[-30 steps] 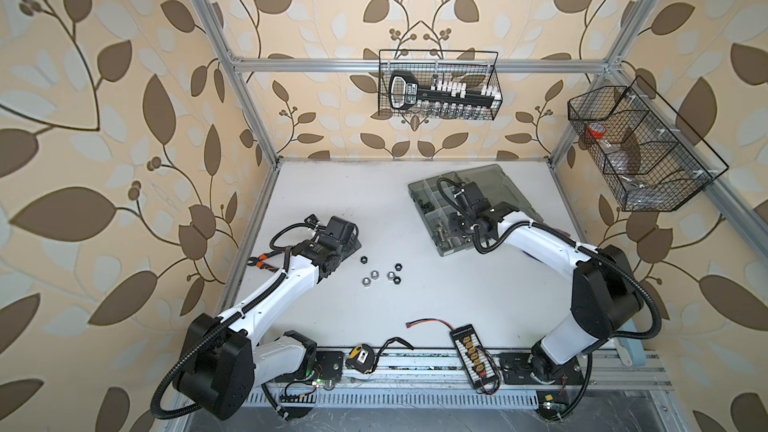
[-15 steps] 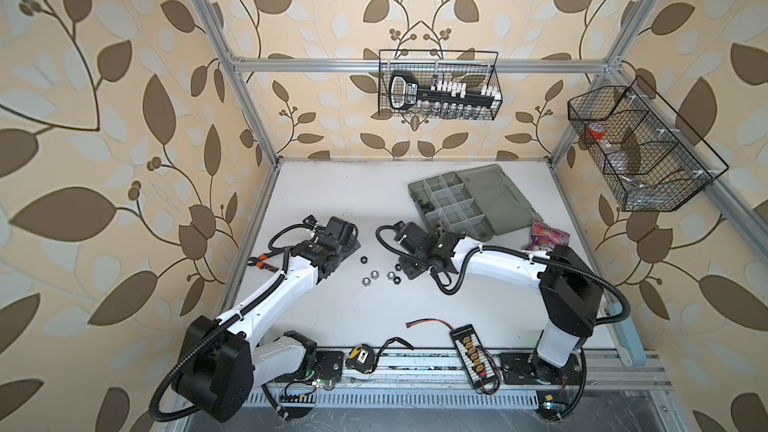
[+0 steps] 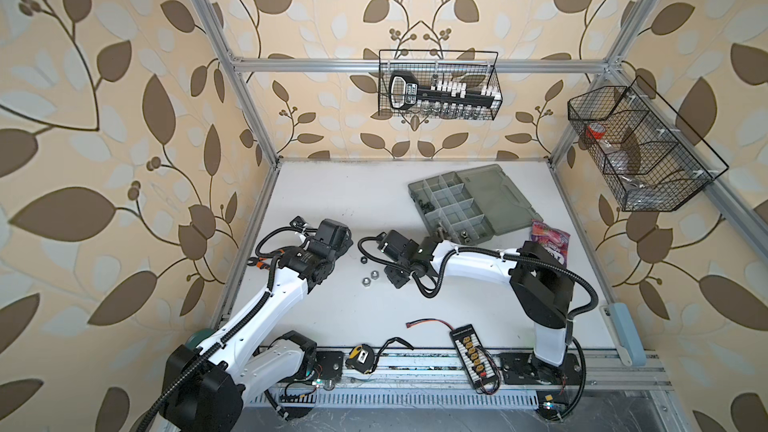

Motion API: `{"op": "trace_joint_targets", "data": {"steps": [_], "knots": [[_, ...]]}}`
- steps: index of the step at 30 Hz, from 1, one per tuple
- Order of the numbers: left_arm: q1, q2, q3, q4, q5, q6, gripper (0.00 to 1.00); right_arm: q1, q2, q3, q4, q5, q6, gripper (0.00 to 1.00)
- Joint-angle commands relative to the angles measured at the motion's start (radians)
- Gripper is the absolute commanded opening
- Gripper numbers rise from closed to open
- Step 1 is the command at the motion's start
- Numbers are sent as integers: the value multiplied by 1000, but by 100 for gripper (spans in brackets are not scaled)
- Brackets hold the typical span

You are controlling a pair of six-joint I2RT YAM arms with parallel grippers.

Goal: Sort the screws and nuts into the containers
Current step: 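Move the right gripper over the nuts while the left arm shifts slightly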

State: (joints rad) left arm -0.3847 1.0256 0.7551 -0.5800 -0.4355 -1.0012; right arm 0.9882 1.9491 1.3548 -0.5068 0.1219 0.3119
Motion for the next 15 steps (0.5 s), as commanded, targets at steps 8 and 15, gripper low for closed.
{"op": "trace_joint_targets", "data": {"steps": [8, 15], "knots": [[7, -6, -11, -32, -48, -19, 99, 6, 77, 64, -33, -36, -24, 41], [7, -4, -11, -30, -48, -16, 99, 6, 112, 73, -33, -34, -27, 41]]}}
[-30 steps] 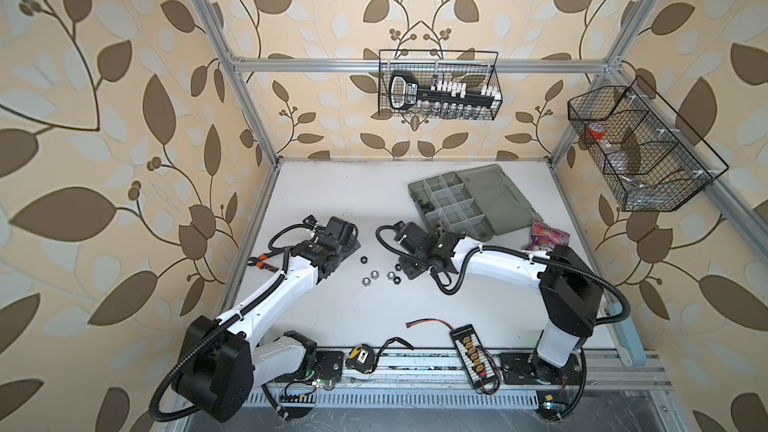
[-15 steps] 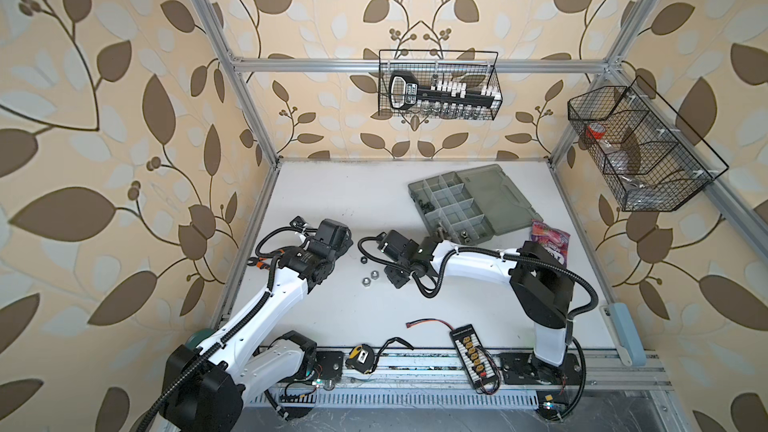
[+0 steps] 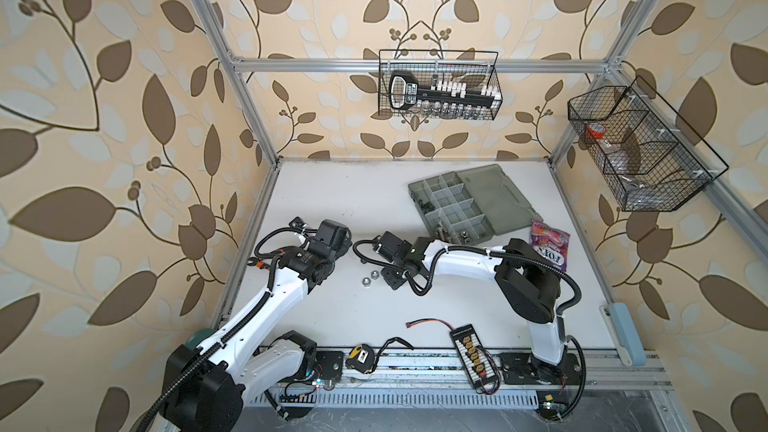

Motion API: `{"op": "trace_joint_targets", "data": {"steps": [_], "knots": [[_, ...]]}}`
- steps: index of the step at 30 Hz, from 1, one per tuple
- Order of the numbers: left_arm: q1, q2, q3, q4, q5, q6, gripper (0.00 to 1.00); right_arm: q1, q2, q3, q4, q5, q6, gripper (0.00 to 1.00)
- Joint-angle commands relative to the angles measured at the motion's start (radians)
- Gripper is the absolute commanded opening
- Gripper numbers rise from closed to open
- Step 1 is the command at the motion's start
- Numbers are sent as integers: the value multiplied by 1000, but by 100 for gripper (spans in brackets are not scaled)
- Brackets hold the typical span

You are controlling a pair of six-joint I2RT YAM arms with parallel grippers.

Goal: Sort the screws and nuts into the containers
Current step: 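Lower the right gripper and grasp another silver nut, then lift the silver nut with the right gripper toward the box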

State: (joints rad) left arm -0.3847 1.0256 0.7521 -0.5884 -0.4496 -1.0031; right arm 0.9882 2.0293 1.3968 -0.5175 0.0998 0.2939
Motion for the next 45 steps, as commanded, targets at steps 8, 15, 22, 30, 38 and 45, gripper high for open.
{"op": "trace_joint_targets", "data": {"steps": [8, 15, 22, 30, 38, 45], "knots": [[8, -1, -13, -21, -31, -14, 99, 5, 67, 45, -23, -14, -9, 41], [9, -5, -13, -25, -33, -12, 99, 5, 85, 56, -34, -7, -5, 39], [9, -10, -16, -24, -36, -12, 99, 5, 73, 39, -50, 15, -4, 37], [9, -5, -17, -15, -30, -14, 99, 6, 65, 15, -50, 15, -4, 36], [9, -4, -17, -16, -28, -14, 99, 5, 55, 10, -50, 0, -2, 32], [9, -1, -16, -12, -26, -14, 99, 6, 60, 15, -49, -2, -2, 22]]}}
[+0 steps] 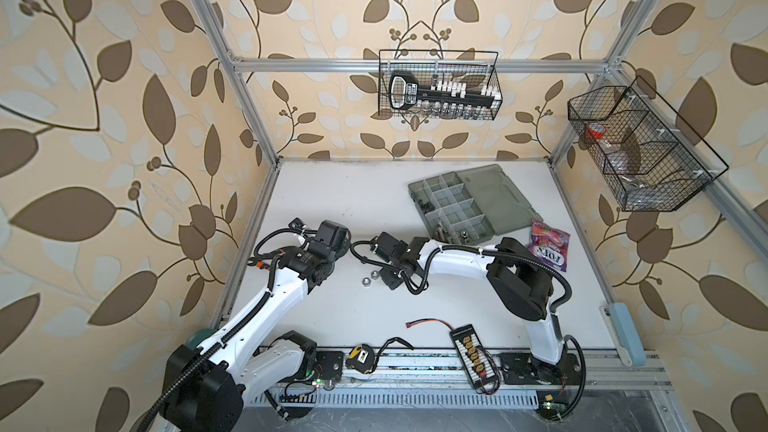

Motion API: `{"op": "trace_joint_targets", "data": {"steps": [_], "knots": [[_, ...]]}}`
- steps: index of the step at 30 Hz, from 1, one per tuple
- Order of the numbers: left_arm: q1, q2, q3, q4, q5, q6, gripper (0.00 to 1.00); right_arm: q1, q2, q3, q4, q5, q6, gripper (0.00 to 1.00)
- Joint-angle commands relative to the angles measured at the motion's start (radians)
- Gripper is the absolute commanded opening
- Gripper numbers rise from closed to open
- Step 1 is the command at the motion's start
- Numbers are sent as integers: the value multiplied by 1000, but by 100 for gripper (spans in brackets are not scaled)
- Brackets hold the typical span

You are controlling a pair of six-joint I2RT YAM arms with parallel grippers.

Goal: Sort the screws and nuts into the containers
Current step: 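Lift the silver nut with the right gripper toward the box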

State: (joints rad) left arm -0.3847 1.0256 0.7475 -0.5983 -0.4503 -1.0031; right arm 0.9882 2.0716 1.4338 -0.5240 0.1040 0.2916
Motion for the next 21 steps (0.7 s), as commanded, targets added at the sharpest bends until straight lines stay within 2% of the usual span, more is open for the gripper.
{"op": "trace_joint_targets", "data": {"steps": [1, 12, 21], "knots": [[9, -1, -11, -1, -26, -12, 99, 4, 18, -21, -42, -7, 2, 22], [9, 7, -7, -2, -19, -8, 99, -16, -35, 3, -31, -3, 17, 14], [9, 11, -2, 9, -16, -2, 99, -107, -182, -31, 14, -28, 50, 9]]}}
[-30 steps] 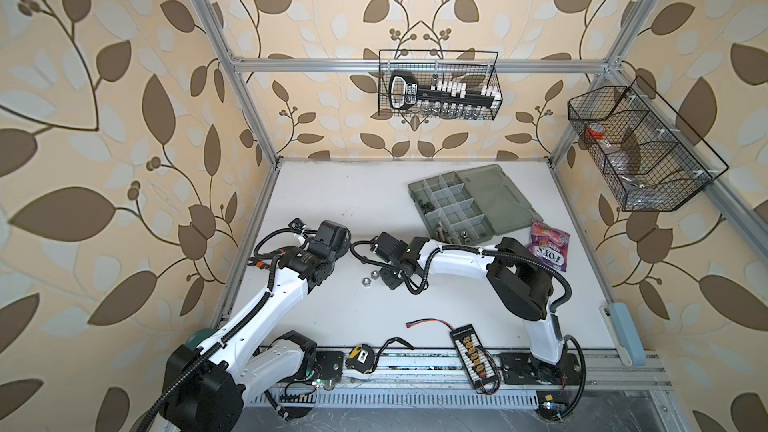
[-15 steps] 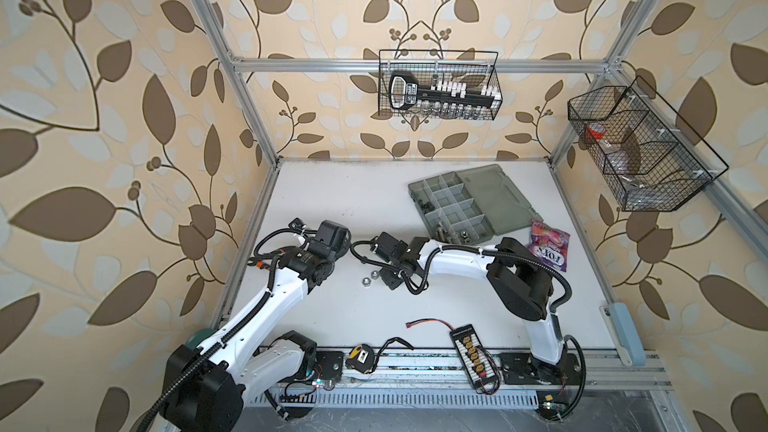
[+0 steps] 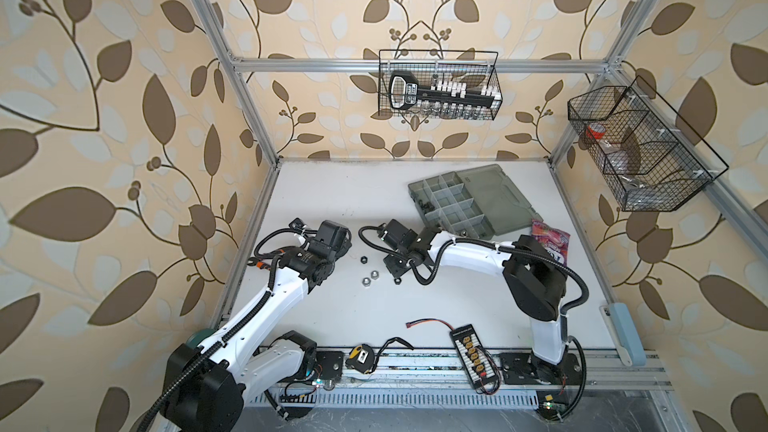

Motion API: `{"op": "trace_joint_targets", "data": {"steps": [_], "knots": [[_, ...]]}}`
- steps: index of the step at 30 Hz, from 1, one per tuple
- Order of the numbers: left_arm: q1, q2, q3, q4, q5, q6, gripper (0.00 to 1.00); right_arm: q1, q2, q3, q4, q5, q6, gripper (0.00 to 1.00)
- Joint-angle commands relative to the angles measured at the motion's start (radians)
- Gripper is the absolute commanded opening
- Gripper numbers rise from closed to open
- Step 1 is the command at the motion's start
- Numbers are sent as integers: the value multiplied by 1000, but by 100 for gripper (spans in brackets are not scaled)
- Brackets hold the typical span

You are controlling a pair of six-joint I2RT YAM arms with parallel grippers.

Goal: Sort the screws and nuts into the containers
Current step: 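Lift the silver nut with the right gripper toward the box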

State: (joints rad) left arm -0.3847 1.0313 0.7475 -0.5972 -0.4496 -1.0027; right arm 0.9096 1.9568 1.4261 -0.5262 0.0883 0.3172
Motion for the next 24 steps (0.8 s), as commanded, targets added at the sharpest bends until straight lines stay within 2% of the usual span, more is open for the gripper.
{"op": "trace_joint_targets", "data": {"steps": [1, 6, 17, 24], "knots": [[9, 8, -2, 12, -13, 1, 99, -43, -88, -33, 20, -13, 28, 9], [9, 30, 9, 15, -1, 5, 99, -142, -174, -66, 23, 2, 27, 9], [9, 55, 13, 32, 19, 19, 99, -464, -286, -191, 14, -16, 40, 10], [9, 62, 11, 43, 36, 23, 99, -551, -284, -242, 14, 15, 36, 10]]}}
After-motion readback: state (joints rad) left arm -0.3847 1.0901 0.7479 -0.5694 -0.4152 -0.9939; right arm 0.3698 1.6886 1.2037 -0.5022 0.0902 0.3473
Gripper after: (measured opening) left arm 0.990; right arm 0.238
